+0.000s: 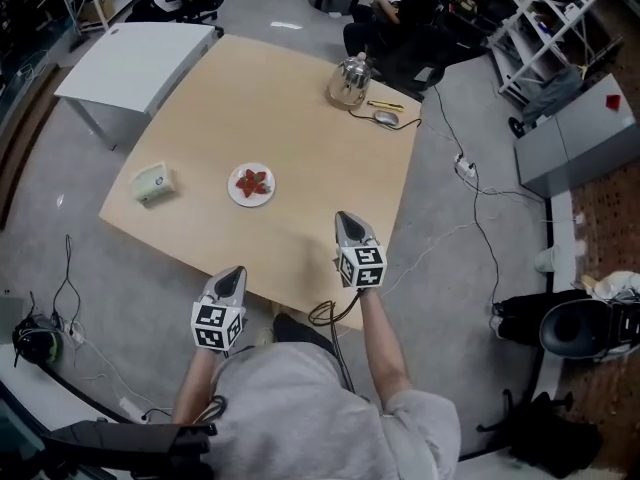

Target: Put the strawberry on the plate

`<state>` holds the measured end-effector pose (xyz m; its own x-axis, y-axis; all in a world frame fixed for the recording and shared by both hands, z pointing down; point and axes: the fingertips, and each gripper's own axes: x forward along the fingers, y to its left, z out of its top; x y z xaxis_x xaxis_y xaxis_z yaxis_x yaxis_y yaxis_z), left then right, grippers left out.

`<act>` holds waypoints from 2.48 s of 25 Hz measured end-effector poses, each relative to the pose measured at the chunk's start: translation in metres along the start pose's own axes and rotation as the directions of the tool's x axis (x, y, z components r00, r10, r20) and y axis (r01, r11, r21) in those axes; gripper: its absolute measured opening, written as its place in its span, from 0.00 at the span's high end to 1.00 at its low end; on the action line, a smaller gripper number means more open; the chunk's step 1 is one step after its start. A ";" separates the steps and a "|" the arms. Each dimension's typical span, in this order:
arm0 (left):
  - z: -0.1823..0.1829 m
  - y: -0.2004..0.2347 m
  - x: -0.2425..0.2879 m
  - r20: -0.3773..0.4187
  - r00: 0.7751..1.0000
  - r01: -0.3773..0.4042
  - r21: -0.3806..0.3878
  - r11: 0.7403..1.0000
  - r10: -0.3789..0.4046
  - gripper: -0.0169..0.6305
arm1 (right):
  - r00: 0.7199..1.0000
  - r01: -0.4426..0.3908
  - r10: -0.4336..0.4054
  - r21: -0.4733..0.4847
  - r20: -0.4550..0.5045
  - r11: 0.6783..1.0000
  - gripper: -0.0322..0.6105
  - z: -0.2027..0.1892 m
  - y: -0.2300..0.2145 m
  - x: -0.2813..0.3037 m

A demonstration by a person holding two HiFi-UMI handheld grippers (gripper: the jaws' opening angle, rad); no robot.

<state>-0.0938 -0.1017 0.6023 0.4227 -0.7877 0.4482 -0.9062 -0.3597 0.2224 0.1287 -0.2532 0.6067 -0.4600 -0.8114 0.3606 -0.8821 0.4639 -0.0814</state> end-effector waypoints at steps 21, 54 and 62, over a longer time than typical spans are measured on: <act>-0.019 -0.039 -0.039 0.012 0.992 0.125 0.077 0.989 -0.126 0.94 | 0.988 0.111 -0.115 0.045 0.100 0.993 0.94 -0.019 0.050 -0.133; -0.042 -0.073 -0.093 0.024 0.974 0.218 0.144 0.965 -0.224 0.94 | 0.963 0.238 -0.253 0.149 0.091 0.960 0.94 -0.092 0.125 -0.260; -0.041 -0.074 -0.096 0.033 0.974 0.216 0.140 0.966 -0.223 0.94 | 0.966 0.227 -0.242 0.153 0.087 0.962 0.94 -0.094 0.128 -0.259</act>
<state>-0.0672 0.0215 0.5785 0.6131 -0.7041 0.3583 -0.7863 -0.5878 0.1904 0.1449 0.0497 0.5899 -0.2401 -0.9274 0.2870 -0.9683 0.2077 -0.1391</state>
